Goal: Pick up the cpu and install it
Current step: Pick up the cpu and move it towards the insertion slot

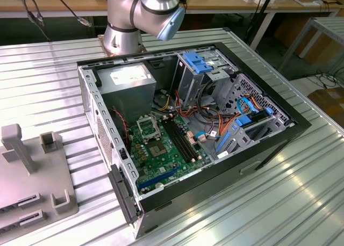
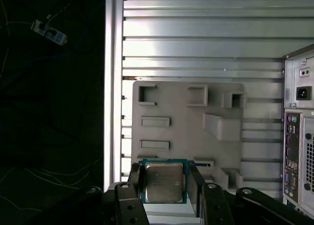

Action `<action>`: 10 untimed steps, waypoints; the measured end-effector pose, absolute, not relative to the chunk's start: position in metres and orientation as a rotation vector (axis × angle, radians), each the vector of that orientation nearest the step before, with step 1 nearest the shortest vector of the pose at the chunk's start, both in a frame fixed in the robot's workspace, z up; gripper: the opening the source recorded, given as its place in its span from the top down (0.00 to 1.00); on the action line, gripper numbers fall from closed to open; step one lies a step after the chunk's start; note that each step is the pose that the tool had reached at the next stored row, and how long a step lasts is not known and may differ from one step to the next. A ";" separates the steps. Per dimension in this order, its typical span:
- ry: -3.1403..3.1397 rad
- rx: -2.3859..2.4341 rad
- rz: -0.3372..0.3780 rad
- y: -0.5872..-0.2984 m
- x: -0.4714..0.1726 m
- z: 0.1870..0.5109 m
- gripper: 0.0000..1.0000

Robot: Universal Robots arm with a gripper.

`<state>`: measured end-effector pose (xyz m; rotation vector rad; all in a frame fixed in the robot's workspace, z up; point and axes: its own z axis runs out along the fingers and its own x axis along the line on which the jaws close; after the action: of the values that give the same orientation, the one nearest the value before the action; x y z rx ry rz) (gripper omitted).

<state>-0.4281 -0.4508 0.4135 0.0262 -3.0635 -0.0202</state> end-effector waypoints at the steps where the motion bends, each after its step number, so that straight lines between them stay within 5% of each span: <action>1: -3.064 0.026 -0.020 -0.451 -0.427 0.413 0.53; 10: -3.064 0.026 -0.020 -0.451 -0.423 0.413 0.53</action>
<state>-0.4235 -0.4508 0.4135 0.0261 -3.0635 -0.0202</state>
